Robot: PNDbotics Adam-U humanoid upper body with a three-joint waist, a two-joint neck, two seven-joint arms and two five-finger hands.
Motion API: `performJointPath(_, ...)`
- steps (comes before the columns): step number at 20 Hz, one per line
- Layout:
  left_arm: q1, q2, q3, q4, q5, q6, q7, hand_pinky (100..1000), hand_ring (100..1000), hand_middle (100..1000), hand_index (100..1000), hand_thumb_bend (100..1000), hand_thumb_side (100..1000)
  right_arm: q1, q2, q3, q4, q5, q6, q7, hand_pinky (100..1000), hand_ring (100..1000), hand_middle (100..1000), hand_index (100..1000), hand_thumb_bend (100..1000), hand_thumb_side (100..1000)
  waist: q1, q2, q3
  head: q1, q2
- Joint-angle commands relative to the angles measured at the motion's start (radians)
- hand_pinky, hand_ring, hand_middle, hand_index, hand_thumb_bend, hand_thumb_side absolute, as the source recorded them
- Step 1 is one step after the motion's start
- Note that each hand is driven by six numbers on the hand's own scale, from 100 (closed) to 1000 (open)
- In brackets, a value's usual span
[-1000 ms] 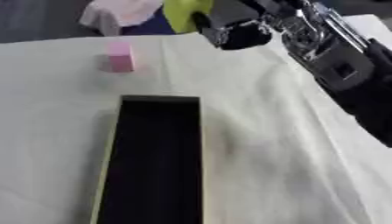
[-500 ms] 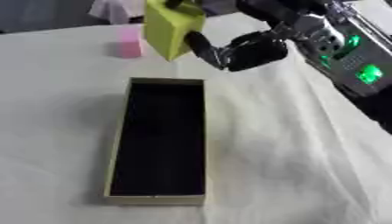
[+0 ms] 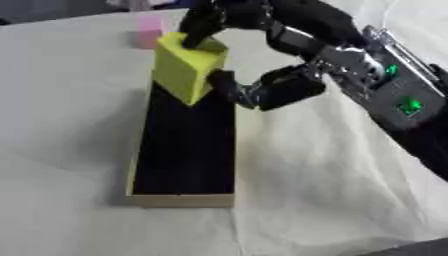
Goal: Pick up objects on the table and place them in the box.
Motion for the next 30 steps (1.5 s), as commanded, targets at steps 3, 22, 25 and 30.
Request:
performJointPath(3,0.002,0.02,0.005,-0.02,-0.014,0.001,0.003,588,518,605,814,122,782,0.053,0.008,0.036,-0.016,0.084,-0.04,0.018,729,735,100,608,100,100,0.002,-0.014,-0.001,0.002,0.009)
performJointPath(22,-0.001,0.007,-0.01,-0.02,-0.017,0.005,-0.019,585,510,603,810,115,791,0.225,-0.015,0.127,-0.016,0.397,-0.071,-0.029,725,726,100,611,100,100,0.012,0.006,0.014,-0.025,-0.028)
performJointPath(25,-0.002,0.006,-0.011,-0.02,-0.017,0.006,-0.021,585,510,603,810,115,793,0.233,-0.019,0.133,-0.016,0.447,-0.07,-0.054,730,755,166,679,100,100,0.011,0.007,0.013,-0.027,-0.032)
performJointPath(30,-0.002,0.006,-0.013,-0.02,-0.016,0.007,-0.024,585,509,603,810,115,793,0.246,-0.017,0.141,-0.016,0.531,-0.066,-0.088,767,875,508,799,100,100,0.011,0.007,0.011,-0.029,-0.033)
